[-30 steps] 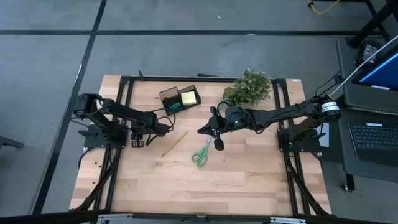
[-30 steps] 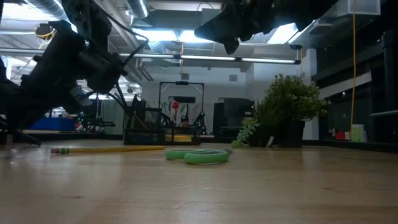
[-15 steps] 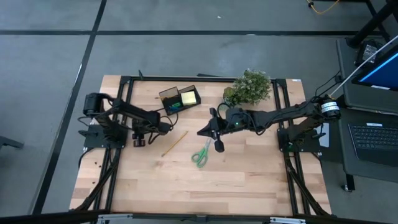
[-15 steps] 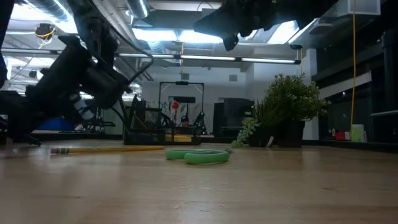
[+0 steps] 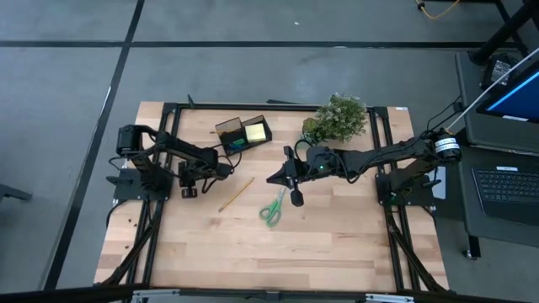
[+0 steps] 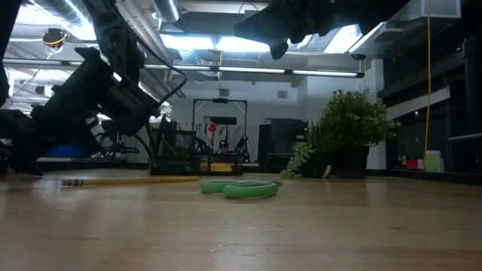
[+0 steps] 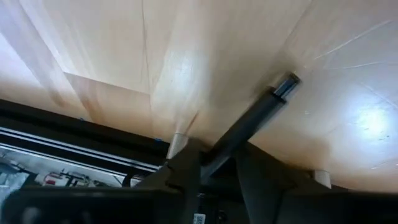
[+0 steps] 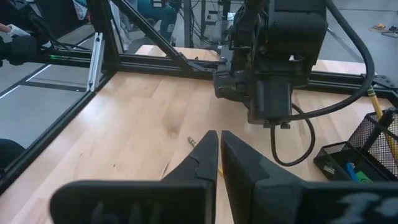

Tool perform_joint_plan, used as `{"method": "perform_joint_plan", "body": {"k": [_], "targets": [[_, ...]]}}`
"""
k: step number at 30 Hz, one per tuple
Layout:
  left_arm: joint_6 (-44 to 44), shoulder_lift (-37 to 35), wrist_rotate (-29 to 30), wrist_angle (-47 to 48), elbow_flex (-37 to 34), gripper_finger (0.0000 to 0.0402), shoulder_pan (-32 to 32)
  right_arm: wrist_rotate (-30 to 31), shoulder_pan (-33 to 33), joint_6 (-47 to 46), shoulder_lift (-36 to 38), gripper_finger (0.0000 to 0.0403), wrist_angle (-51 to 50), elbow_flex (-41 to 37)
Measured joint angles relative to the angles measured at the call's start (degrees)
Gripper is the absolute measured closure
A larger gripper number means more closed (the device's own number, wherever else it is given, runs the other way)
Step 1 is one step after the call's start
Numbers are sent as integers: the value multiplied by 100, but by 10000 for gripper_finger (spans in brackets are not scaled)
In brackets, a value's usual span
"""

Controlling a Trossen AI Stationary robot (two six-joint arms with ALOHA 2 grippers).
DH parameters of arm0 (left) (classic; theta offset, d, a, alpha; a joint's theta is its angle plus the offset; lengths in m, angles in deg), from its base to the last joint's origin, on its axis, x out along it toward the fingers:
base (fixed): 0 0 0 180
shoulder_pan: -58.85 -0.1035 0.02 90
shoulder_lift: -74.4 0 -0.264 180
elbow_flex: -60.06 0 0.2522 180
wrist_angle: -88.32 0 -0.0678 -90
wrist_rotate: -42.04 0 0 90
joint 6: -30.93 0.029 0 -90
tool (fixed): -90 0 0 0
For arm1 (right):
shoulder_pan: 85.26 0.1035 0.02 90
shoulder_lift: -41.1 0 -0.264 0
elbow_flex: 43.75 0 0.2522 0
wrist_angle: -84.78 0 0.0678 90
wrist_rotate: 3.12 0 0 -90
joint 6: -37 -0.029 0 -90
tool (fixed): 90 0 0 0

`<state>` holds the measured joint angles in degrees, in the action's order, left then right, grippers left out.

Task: Pick and place office supplies into organizer
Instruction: Put the black ball pen into the black desk organizer

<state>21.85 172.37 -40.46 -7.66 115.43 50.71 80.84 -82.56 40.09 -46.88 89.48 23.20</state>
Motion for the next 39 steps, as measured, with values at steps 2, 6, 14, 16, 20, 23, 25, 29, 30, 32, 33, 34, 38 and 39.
{"method": "perform_joint_plan", "body": {"k": [2,6,14,16,20,23,25,29,30,32,33,34,38,39], "targets": [[3,0,31,0,0,330,0,0,0,8,0,379,0,0],[12,0,195,7,2,379,0,0,0,12,0,379,0,0],[-153,-155,372,24,2,379,181,0,0,21,0,379,-2,0],[-164,-316,370,24,2,379,231,0,0,23,0,379,-2,0],[-192,-663,415,91,74,379,292,0,0,36,0,379,0,0],[-211,-851,643,187,270,379,324,0,0,38,0,380,6,0],[-205,-953,839,212,442,379,323,0,0,38,0,379,13,0],[-112,-1093,983,195,839,379,323,0,0,27,0,380,15,0],[-85,-1121,1021,201,934,379,327,0,0,27,0,379,15,0],[-56,-1191,1113,188,1140,379,328,0,1,25,0,379,15,0],[-4,-1248,1154,178,1242,379,328,0,1,25,0,380,15,0],[51,-1322,1194,165,1338,379,333,0,1,25,0,380,15,0],[151,-1721,1359,136,1783,379,371,0,0,25,0,380,13,0],[203,-1852,1382,136,1906,379,381,0,0,25,0,380,13,0]]}}
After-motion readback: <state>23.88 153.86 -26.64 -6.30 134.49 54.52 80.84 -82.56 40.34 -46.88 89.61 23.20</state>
